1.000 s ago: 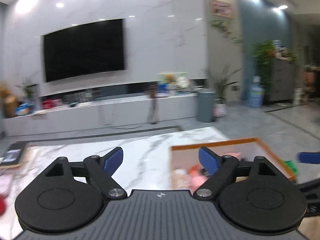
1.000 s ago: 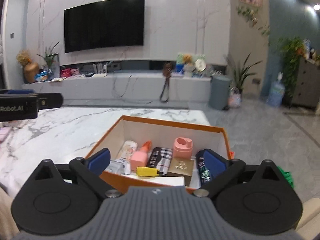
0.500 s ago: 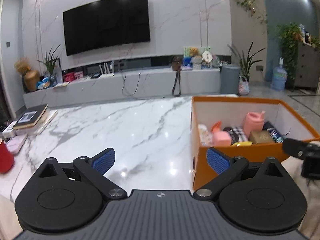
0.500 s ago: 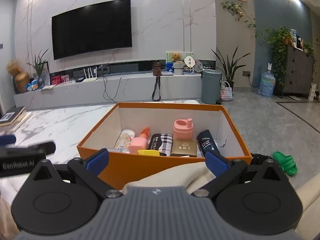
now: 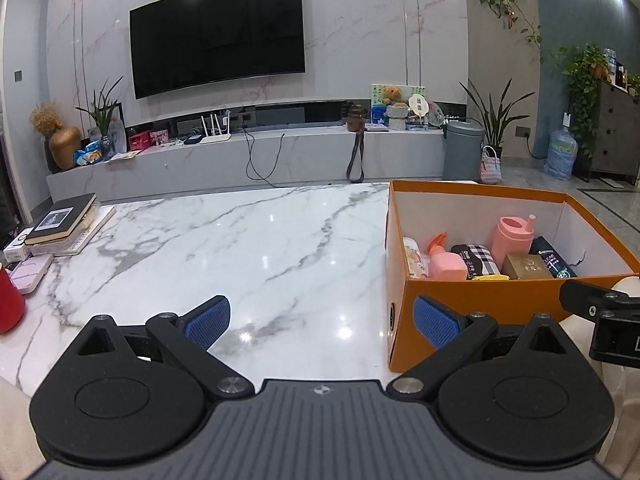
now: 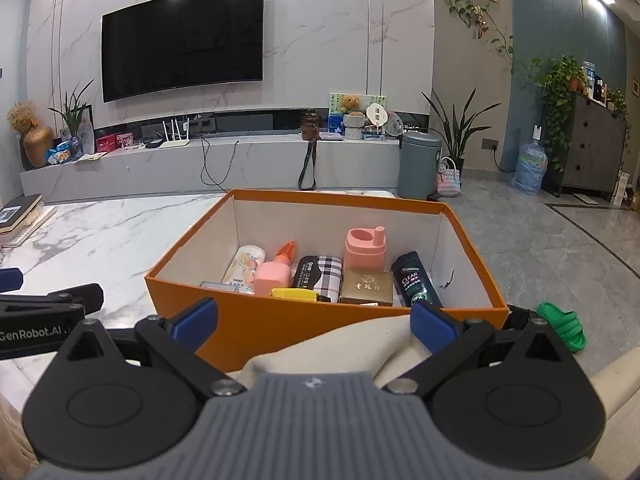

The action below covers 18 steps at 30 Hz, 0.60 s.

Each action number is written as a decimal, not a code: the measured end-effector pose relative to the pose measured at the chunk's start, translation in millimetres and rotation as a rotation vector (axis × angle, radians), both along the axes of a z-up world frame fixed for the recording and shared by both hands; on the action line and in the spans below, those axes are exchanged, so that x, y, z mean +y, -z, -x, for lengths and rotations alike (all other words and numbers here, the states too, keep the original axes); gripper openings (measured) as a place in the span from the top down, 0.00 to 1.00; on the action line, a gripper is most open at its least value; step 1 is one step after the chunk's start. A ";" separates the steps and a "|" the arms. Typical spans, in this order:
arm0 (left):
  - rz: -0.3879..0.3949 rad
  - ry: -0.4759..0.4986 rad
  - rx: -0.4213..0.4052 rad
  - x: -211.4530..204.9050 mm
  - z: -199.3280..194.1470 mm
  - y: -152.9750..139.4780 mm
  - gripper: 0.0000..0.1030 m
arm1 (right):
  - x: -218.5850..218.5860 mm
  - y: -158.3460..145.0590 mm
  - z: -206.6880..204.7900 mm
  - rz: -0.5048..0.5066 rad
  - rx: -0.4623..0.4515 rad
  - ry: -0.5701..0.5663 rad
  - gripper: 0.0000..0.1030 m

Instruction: Organize rigid objects

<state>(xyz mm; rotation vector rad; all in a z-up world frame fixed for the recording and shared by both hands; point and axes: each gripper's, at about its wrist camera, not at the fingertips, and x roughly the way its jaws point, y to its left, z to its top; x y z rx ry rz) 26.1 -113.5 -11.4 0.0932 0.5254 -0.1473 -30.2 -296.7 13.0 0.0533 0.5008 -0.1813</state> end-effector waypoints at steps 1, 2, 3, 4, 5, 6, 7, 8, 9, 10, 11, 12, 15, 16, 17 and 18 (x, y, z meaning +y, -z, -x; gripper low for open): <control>0.006 -0.001 0.004 0.9 0.0 -0.1 0.00 | 0.3 -0.1 0.4 0.001 -0.001 0.000 0.03; 0.011 -0.004 0.008 1.6 -0.4 -0.2 0.00 | 0.5 -0.1 0.8 0.001 -0.002 -0.001 0.03; 0.011 -0.006 0.010 1.7 -0.7 -0.5 0.00 | 0.6 0.0 1.4 0.002 -0.004 -0.001 0.03; 0.008 -0.006 0.011 1.6 -0.3 -0.4 0.00 | 0.9 0.1 1.9 0.003 -0.005 -0.001 0.03; 0.005 -0.006 0.011 1.7 -0.2 -0.6 0.00 | 1.4 0.1 2.2 0.005 -0.007 -0.001 0.03; 0.003 -0.005 0.010 1.5 0.3 -0.8 0.00 | 1.8 0.0 2.3 0.007 -0.007 -0.001 0.03; 0.003 -0.005 0.010 1.5 0.2 -1.3 0.00 | 2.3 0.0 2.4 0.010 -0.007 -0.001 0.03; 0.004 -0.005 0.009 1.5 0.1 -1.4 0.00 | 2.8 0.1 2.6 0.013 -0.006 0.000 0.03; 0.004 -0.004 0.009 1.3 0.4 -1.6 0.00 | 3.3 0.1 2.7 0.015 -0.005 -0.001 0.03; 0.002 -0.005 0.009 1.1 0.5 -1.8 0.00 | 3.2 0.1 2.4 0.016 -0.004 -0.001 0.03; 0.002 -0.005 0.009 1.2 0.3 -1.5 0.00 | 3.2 0.0 2.7 0.018 -0.004 0.001 0.03; 0.001 -0.005 0.008 1.1 0.6 -1.4 0.00 | 3.0 -0.1 2.9 0.019 -0.005 0.002 0.03; 0.000 -0.001 0.022 1.3 -0.7 -1.0 0.00 | 2.9 -0.5 2.9 0.018 -0.006 0.002 0.03; 0.004 0.001 0.028 1.4 -1.1 -1.0 0.00 | 3.1 -0.5 2.5 0.018 -0.006 0.001 0.03; 0.006 0.001 0.030 1.7 -1.3 -1.2 0.00 | 2.9 -0.7 2.6 0.016 -0.008 0.002 0.03; 0.005 0.000 0.029 1.6 -1.0 -1.3 0.00 | 2.6 -0.8 2.7 0.014 -0.009 0.001 0.03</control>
